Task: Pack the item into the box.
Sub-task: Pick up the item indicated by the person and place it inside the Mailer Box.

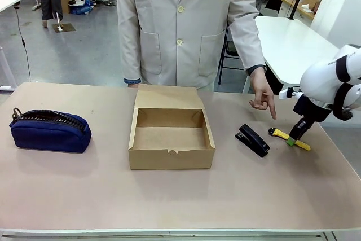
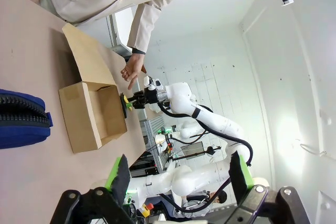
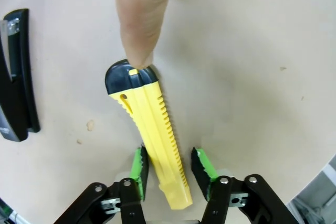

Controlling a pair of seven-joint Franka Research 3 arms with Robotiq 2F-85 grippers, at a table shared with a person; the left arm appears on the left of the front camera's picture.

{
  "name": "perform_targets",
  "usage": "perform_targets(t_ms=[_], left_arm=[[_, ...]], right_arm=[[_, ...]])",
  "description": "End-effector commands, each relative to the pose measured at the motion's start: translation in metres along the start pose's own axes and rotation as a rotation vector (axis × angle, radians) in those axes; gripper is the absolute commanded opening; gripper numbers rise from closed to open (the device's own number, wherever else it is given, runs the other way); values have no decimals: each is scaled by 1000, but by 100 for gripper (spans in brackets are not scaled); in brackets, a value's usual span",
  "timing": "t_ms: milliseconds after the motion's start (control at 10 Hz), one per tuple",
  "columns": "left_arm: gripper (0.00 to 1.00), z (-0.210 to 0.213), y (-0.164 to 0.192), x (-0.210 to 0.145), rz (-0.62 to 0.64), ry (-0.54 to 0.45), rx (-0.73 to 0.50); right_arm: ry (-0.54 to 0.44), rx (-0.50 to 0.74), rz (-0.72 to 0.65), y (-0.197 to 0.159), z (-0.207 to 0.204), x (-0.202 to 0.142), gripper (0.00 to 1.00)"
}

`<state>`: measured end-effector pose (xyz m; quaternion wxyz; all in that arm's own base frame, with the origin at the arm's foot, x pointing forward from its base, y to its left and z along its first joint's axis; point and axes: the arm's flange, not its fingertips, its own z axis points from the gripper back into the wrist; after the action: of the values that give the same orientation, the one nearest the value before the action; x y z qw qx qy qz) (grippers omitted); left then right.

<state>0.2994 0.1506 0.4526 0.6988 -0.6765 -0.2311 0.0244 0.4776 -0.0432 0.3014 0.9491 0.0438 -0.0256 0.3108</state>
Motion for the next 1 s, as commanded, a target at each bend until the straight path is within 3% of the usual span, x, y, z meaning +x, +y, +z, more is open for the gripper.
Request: perform_targets(t_ms=[0,600,800,900], left_arm=[[100,-1,-3,1,-21,-9,-24],[100,-1,-3,1,-21,-9,-24],[100,-1,-3,1,-21,-9,-24],[100,-1,-3,1,-21,-9,-24]], right_arm=[[35,-14,-9,-1,-4,-1,4],[42,-7,-10,1,1,-4,0],[32,22,-14,13,29,-14,0],[48,-20,-1,28,57,-26,0]])
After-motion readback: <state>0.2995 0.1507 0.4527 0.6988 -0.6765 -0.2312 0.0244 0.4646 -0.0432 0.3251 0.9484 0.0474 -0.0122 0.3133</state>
